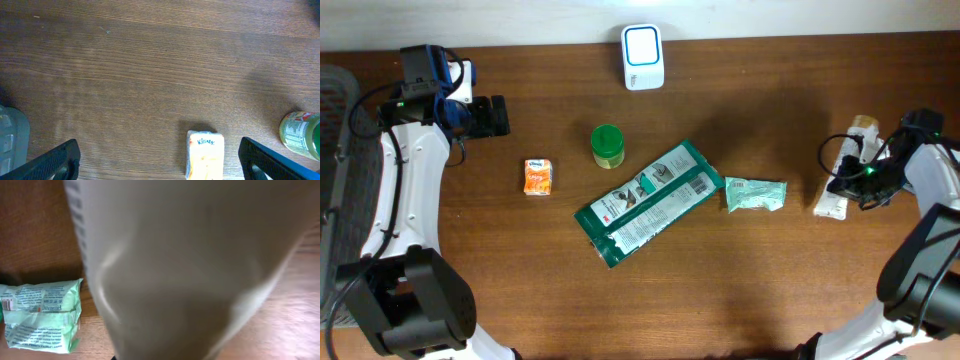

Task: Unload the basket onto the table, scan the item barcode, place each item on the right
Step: 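Carry the tube right and set it down on the table, then move the right gripper to the light green pack and grasp it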

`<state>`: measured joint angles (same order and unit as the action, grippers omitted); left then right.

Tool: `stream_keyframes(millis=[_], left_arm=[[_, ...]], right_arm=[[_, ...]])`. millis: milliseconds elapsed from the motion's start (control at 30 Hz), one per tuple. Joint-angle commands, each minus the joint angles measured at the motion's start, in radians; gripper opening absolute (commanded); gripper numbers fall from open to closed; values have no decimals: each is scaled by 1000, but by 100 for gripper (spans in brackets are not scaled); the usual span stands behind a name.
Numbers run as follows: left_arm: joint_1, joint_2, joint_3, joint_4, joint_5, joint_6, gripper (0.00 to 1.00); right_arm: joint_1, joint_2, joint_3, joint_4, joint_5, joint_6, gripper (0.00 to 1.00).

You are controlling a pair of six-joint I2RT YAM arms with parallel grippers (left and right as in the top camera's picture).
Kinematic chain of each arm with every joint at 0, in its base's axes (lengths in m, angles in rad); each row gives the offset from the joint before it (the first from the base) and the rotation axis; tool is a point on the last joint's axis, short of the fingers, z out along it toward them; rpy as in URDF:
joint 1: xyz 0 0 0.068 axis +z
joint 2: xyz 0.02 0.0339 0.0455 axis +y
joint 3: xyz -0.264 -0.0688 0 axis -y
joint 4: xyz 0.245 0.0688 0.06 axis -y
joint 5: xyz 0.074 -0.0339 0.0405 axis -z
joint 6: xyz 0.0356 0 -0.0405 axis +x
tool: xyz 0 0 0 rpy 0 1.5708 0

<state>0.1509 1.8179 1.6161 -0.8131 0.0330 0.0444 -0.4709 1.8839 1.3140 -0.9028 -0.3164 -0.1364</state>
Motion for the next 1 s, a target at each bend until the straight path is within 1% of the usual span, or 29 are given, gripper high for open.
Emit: stream_keyframes(millis=[0, 100, 133, 167, 200, 233, 267, 300, 400, 500, 567, 633, 700, 733, 767, 800, 867, 900, 967], left_arm=[[1, 7, 19, 1, -3, 5, 99], [1, 7, 19, 1, -3, 5, 99], [1, 7, 19, 1, -3, 5, 99], [1, 7, 19, 1, -3, 5, 99], [1, 7, 19, 1, -3, 5, 99], [1, 7, 19, 1, -3, 5, 99], [1, 7, 19, 1, -3, 5, 99], [1, 7, 19, 1, -3, 5, 99], [1, 7, 19, 1, -3, 5, 99], [1, 7, 19, 1, -3, 5, 99], [1, 7, 19, 1, -3, 5, 99], [1, 7, 19, 1, -3, 5, 99], [1, 7, 19, 1, -3, 5, 99], [1, 7, 19, 1, -3, 5, 99], [1, 7, 19, 1, -3, 5, 99], [1, 7, 19, 1, -3, 5, 99], [1, 7, 19, 1, -3, 5, 99], [1, 7, 19, 1, -3, 5, 99], [1, 7, 19, 1, -3, 5, 99]], right_arm=[[5, 53, 0, 14, -46, -23, 4], [-8, 83, 0, 32, -4, 14, 9], [-17, 84, 0, 35, 3, 27, 15], [-27, 84, 2, 37, 5, 37, 26], [-40, 84, 11, 34, 8, 46, 44], [-56, 84, 27, 23, 6, 50, 57], [-67, 84, 44, 9, 6, 59, 64], [-77, 84, 68, -14, 6, 67, 76], [-80, 84, 150, -99, 6, 66, 88], [-60, 84, 266, -229, -17, 67, 92], [-22, 79, 364, -357, -50, 66, 94], [22, 69, 414, -442, -88, 67, 92], [89, 59, 425, -484, -129, 67, 68], [109, 59, 425, -491, -134, 67, 53], [145, 59, 425, -500, -133, 67, 36], [182, 59, 421, -502, -132, 67, 21], [246, 59, 415, -504, -128, 68, 9], [279, 59, 409, -498, -122, 80, 4], [332, 59, 389, -476, -60, 167, 4]])
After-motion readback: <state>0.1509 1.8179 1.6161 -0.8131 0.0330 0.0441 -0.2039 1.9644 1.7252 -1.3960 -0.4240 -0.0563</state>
